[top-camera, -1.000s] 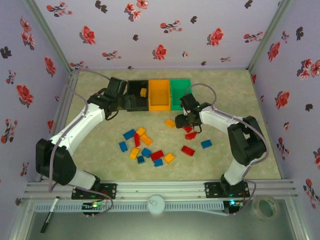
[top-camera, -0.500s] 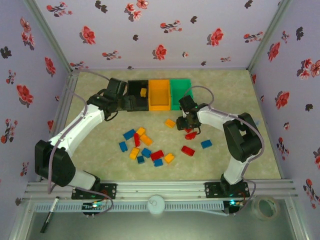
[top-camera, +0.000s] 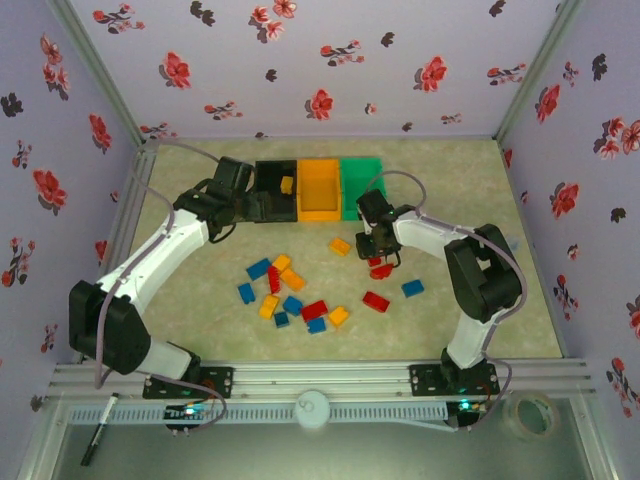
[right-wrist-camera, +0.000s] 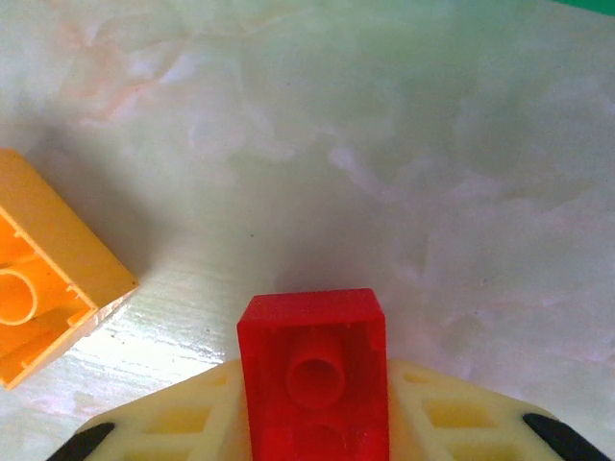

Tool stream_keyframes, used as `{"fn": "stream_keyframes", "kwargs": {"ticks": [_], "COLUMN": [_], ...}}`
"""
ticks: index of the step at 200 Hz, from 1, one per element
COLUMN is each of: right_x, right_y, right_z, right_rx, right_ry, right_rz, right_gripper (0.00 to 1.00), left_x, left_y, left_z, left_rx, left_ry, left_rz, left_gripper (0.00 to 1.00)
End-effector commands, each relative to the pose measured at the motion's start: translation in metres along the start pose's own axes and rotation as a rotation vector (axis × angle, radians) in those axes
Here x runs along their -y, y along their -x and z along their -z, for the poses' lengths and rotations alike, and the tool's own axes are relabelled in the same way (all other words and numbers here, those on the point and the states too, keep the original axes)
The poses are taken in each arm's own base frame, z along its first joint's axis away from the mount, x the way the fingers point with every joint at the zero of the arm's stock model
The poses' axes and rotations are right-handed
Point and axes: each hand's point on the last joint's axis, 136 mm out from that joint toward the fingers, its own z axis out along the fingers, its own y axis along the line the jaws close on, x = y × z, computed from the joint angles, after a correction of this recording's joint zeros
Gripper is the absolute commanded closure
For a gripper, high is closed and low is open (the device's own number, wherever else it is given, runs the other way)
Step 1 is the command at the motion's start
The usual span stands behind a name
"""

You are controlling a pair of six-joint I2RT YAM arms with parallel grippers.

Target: Sort the legos into containers by color

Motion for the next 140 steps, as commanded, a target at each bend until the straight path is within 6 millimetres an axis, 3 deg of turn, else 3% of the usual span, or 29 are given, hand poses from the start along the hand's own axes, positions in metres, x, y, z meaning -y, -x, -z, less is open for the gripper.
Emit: {"fn": "stream_keyframes", "kwargs": {"ticks": [1, 50, 109, 140], "right_x": [0.000, -0.012, -0.041, -0.056], "right_y": [0.009, 0.051, 0.143, 0.185], "right_z": [0.010, 0.055, 0.100, 0.107], "right_rx": [0.012, 0.149, 0.396, 0.485], "right_ry": [0.007, 0.062, 0.182, 0.242], "right_rz": [0.005, -0.011, -0.110, -0.160], "right_gripper": [0.69, 0.72, 0.75, 0.76], "left_x": [-0.003, -0.002, 0.002, 0.000], "left_y": [0.002, 0.004, 0.001, -0.004], "left_z": [0.012, 0.019, 0.019, 0.020], "left_rx": [0.029, 0.046, 0.044, 0.032], "left_ry": [0.008, -0.003, -0.012, -0.005], "left_rz": [-0.007, -0.001, -0.011, -0.014], "left_gripper": [0.29, 0.29, 0.29, 0.29]}}
